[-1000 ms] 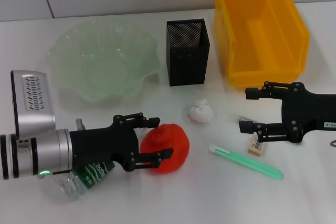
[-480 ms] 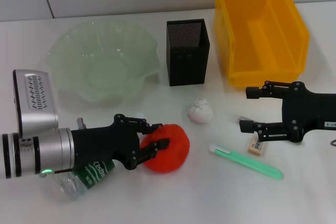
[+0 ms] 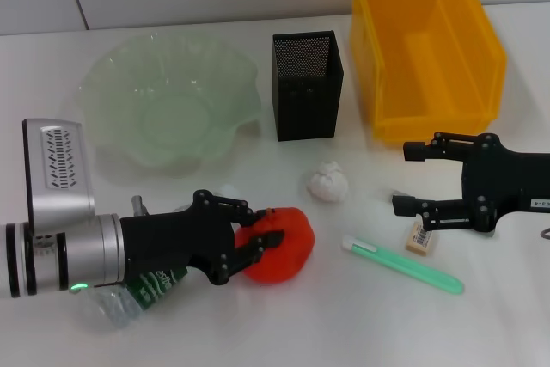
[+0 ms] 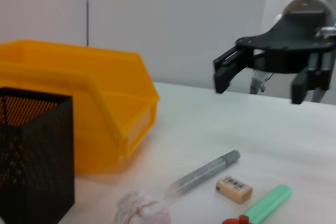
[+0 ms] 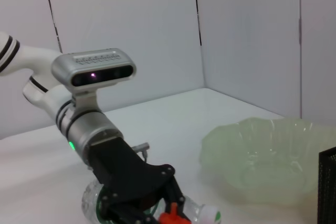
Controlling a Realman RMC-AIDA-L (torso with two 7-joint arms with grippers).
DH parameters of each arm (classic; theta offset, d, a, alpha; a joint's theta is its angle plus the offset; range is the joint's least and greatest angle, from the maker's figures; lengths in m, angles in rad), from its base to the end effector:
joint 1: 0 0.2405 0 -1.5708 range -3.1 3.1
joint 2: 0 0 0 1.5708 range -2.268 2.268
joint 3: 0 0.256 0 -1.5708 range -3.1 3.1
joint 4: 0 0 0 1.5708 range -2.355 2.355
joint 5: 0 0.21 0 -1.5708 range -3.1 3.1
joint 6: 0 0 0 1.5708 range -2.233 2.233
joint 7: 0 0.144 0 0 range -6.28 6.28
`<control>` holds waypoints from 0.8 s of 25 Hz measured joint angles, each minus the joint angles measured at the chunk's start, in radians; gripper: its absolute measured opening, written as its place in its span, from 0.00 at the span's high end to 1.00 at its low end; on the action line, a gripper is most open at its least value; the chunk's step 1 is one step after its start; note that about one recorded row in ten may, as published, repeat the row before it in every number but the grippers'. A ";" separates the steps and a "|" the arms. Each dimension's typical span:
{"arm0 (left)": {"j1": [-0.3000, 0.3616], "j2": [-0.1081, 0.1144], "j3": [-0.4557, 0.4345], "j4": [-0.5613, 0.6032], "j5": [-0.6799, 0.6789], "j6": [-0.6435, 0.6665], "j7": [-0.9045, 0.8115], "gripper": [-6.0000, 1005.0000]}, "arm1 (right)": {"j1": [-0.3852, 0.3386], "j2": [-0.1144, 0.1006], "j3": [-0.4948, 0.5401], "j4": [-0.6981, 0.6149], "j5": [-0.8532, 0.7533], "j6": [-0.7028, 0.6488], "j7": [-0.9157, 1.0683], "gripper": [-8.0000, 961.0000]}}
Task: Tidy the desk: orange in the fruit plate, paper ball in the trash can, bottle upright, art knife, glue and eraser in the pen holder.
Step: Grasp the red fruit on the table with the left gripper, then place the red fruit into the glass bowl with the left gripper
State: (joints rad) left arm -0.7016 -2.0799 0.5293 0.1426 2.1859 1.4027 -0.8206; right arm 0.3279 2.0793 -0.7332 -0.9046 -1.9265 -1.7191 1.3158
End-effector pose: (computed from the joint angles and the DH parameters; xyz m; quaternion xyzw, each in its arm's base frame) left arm -0.2469 0.3080 -0.0901 -0.9665 -0.0823 -0.2307 0.0773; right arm 0.2822 0.2840 0.0385 -0.9481 0.1502 0.2356 0.1518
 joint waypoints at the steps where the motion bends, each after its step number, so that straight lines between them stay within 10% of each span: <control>1: 0.000 0.000 -0.001 0.000 0.000 0.013 0.004 0.76 | 0.000 0.000 0.000 0.001 0.000 0.005 -0.001 0.16; 20: 0.054 0.006 -0.003 0.117 -0.428 0.214 0.011 0.76 | 0.011 0.000 -0.002 0.021 -0.005 0.021 -0.005 0.16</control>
State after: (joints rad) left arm -0.6480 -2.0736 0.5261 0.2600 1.7582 1.6167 -0.8098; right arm 0.3392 2.0797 -0.7352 -0.8834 -1.9314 -1.6979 1.3106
